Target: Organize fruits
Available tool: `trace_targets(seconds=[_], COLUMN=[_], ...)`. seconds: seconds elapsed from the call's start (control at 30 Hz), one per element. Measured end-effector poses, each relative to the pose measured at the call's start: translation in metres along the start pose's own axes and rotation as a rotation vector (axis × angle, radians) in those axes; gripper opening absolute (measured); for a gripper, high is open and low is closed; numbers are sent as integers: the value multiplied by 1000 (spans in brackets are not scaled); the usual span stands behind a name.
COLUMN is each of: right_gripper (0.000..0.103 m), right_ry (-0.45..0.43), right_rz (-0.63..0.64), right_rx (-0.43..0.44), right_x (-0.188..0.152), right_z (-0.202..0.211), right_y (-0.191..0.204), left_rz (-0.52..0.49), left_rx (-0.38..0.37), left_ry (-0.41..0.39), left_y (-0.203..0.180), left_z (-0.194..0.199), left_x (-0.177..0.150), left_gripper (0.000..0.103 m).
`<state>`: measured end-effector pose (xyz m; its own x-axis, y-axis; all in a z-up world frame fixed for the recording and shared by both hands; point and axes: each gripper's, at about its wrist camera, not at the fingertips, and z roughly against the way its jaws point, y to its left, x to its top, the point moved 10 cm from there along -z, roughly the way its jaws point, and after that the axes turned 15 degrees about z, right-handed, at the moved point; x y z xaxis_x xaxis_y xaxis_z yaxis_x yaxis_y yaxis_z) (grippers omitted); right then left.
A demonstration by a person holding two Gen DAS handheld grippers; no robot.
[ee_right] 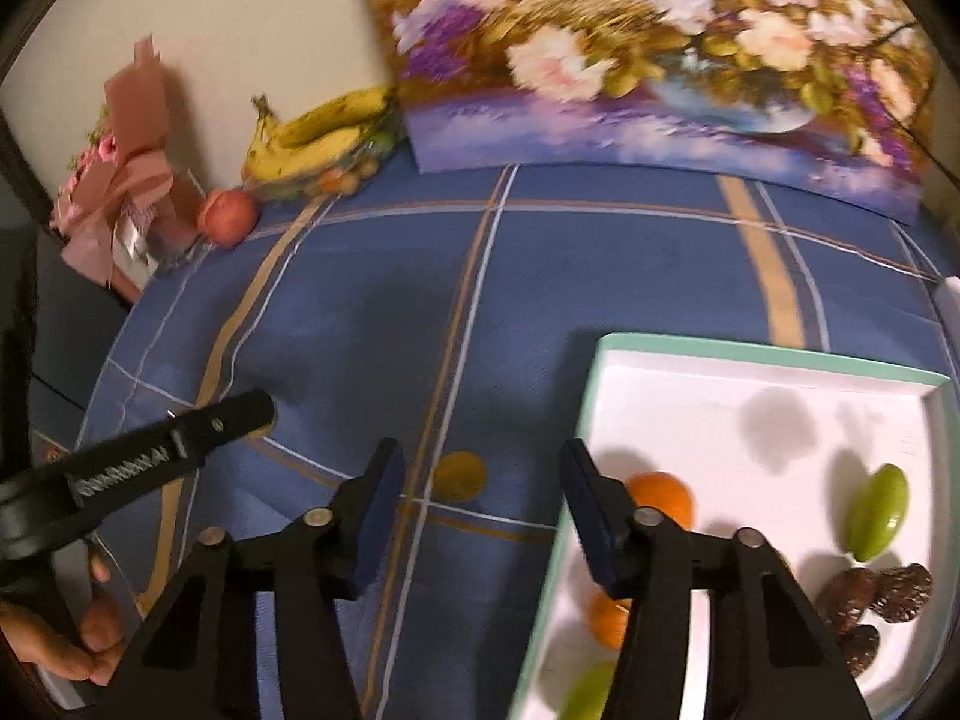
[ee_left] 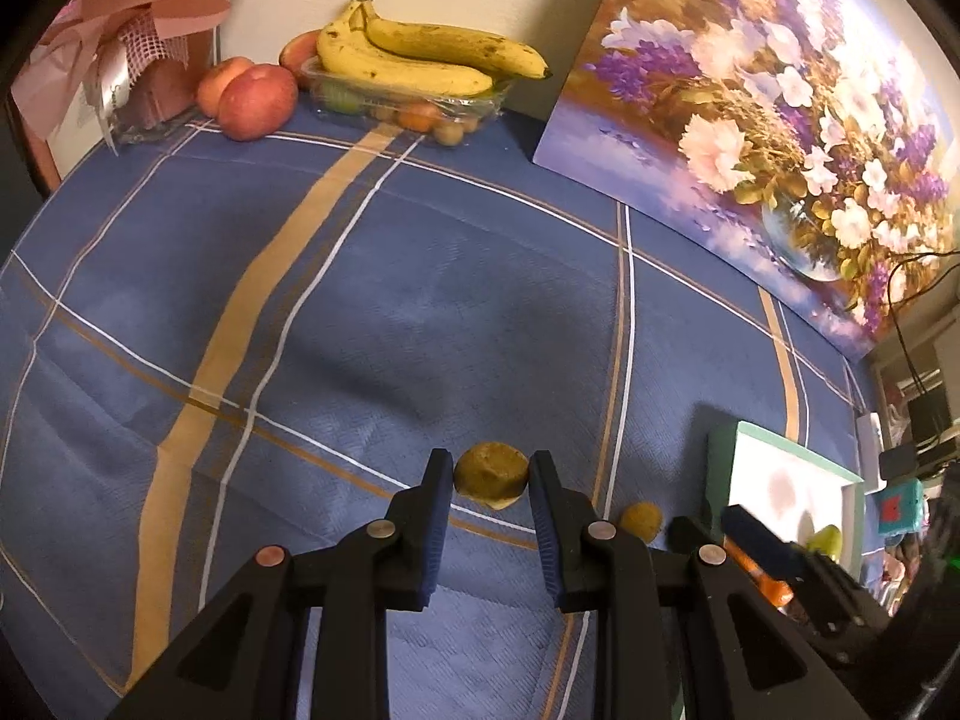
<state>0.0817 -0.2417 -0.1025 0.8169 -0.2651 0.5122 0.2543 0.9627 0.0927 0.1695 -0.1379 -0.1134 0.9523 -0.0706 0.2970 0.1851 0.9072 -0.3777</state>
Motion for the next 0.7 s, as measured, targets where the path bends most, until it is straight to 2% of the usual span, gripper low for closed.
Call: trace_targets(seconds=[0.47,0.57,0.7], right_gripper=[35,28,28], right_ry=[99,101,80], right_rz=[43,39,40], right_rx=[-14,-15,-14], right_x=[-11,-13,-10], right_z=[-47,-52,-45], right_y=[10,9,9], left_rz=[8,1,-10], left_rx=[-9,-7,-8], left_ry=[8,7,-8], left_y=[0,-1,-5], left_z=[-5,-5,2], left_x=[2,2,3], left_gripper=[28,28,28])
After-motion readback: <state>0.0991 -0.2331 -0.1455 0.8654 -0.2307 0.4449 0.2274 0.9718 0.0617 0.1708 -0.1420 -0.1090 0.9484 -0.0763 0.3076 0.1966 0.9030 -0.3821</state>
